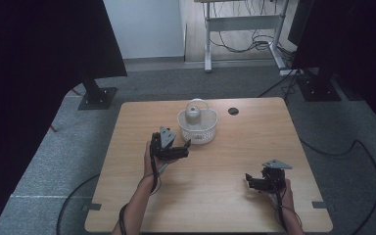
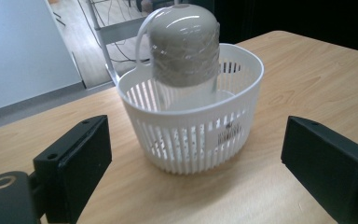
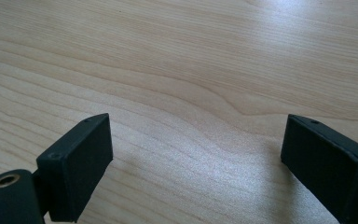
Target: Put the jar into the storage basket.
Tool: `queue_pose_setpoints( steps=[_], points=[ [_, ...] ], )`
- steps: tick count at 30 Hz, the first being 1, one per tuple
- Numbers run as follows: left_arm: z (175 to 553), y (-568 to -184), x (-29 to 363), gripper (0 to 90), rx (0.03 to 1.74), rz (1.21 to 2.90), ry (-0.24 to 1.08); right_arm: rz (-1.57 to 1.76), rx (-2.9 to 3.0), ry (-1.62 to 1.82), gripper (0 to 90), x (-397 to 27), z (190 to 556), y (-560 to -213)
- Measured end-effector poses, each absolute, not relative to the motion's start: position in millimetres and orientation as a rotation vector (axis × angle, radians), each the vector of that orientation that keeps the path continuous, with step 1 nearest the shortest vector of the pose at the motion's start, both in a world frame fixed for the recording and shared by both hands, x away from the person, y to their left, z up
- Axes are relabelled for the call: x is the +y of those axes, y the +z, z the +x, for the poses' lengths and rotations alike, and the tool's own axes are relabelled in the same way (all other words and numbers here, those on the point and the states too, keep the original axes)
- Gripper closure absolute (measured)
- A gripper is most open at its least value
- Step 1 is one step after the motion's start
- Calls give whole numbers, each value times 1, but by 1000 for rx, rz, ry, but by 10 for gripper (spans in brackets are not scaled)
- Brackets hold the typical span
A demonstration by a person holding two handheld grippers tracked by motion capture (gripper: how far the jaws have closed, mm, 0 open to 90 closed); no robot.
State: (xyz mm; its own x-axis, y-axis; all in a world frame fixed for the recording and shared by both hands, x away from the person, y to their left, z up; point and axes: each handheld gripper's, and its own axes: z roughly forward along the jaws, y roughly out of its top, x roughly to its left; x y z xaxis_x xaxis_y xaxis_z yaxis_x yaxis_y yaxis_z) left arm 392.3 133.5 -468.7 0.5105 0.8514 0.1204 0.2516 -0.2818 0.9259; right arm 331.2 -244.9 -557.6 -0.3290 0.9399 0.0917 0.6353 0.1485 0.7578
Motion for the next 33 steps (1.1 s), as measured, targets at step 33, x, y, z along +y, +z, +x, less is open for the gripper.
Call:
queue_pose_setpoints(
  steps=[33],
  points=[
    [309,-523,194,82,976,1826,833,1474,2033,987,82,-242,330,-557]
  ],
)
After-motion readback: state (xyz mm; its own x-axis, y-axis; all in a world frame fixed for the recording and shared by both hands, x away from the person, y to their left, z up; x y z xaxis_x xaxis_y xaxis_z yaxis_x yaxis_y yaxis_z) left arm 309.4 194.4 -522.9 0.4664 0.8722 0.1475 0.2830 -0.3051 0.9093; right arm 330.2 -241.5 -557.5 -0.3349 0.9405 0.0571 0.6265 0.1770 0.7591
